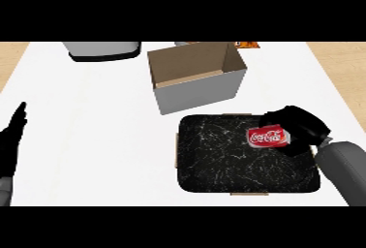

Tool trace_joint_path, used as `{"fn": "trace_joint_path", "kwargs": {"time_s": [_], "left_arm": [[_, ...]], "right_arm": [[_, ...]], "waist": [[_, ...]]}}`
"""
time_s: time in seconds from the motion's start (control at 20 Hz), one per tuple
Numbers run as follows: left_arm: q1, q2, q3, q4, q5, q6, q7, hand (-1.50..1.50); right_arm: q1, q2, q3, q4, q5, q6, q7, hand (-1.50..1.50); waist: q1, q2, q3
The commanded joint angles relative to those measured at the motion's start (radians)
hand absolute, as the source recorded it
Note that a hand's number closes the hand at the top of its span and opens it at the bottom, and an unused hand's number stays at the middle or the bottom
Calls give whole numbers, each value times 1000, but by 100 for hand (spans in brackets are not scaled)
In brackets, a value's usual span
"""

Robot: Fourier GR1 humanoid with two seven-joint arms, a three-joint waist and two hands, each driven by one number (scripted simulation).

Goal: Pick the can from the tray and place it in the cardboard box

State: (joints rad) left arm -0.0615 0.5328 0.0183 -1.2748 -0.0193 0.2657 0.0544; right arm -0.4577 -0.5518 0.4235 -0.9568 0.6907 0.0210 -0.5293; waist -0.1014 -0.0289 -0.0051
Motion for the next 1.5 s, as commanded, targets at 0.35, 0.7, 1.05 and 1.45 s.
{"fn": "trace_joint_path", "kwargs": {"time_s": [0.35, 0.7, 1.05, 1.45], "left_arm": [[65, 10, 18, -21, 7, -1, -19, 0], [3, 9, 2, -35, -8, -14, 5, 0], [-53, -31, -31, -37, -36, -24, 28, 0], [-70, -58, -1, 7, -53, -44, -14, 0]], "right_arm": [[71, 26, -267, -90, 49, -379, 762, 150], [60, 127, -107, -494, 294, -339, 1119, 150], [-111, 296, -76, -680, 337, -111, 1404, 150], [-364, 380, -280, -355, 271, -212, 1305, 150]], "waist": [[0, -13, -4], [46, 8, 0], [96, 25, 4], [113, 33, 5]]}}
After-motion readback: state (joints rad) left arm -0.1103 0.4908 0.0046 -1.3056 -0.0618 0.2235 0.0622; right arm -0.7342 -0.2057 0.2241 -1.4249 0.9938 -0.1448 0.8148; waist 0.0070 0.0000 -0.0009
